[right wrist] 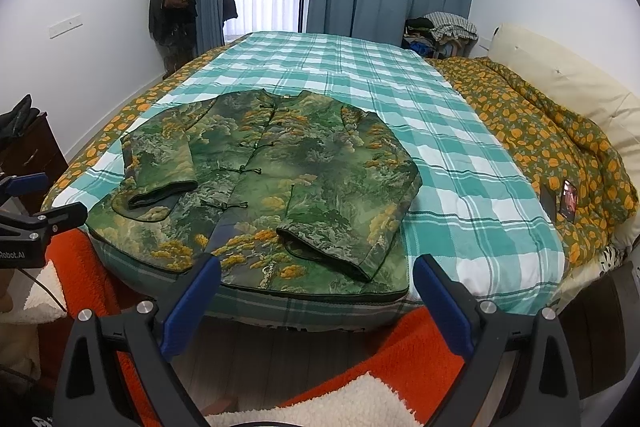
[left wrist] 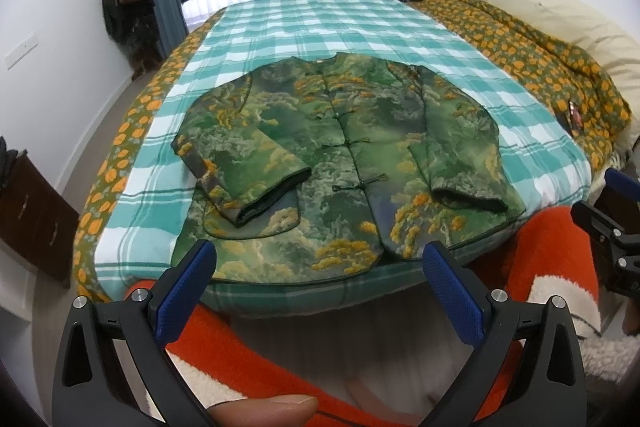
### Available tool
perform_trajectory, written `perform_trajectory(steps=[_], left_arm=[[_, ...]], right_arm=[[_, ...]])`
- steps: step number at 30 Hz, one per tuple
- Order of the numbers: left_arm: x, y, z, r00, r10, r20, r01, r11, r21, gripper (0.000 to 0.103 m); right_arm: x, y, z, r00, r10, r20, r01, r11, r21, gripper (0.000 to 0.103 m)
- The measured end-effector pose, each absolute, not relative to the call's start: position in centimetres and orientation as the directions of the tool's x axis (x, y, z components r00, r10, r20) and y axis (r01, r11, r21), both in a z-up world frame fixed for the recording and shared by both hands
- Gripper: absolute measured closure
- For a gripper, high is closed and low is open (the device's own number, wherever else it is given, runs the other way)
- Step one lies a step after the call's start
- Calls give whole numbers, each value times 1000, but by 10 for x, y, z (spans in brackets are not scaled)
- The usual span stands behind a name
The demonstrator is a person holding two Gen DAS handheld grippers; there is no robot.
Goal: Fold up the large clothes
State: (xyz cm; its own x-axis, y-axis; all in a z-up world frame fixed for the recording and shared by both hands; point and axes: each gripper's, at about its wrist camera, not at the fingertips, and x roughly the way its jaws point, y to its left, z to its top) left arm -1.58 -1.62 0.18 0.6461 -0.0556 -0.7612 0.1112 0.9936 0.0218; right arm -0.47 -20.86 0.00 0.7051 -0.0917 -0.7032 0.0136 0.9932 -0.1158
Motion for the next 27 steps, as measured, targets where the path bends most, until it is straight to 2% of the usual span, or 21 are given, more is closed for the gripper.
perform_trajectory(steps=[27], left_arm=[[-35,-14,8,662,-44,-748,101,994,31,1]], right_arm=[[-20,-197,6,720,-76,-690,-8,993,-118,5]])
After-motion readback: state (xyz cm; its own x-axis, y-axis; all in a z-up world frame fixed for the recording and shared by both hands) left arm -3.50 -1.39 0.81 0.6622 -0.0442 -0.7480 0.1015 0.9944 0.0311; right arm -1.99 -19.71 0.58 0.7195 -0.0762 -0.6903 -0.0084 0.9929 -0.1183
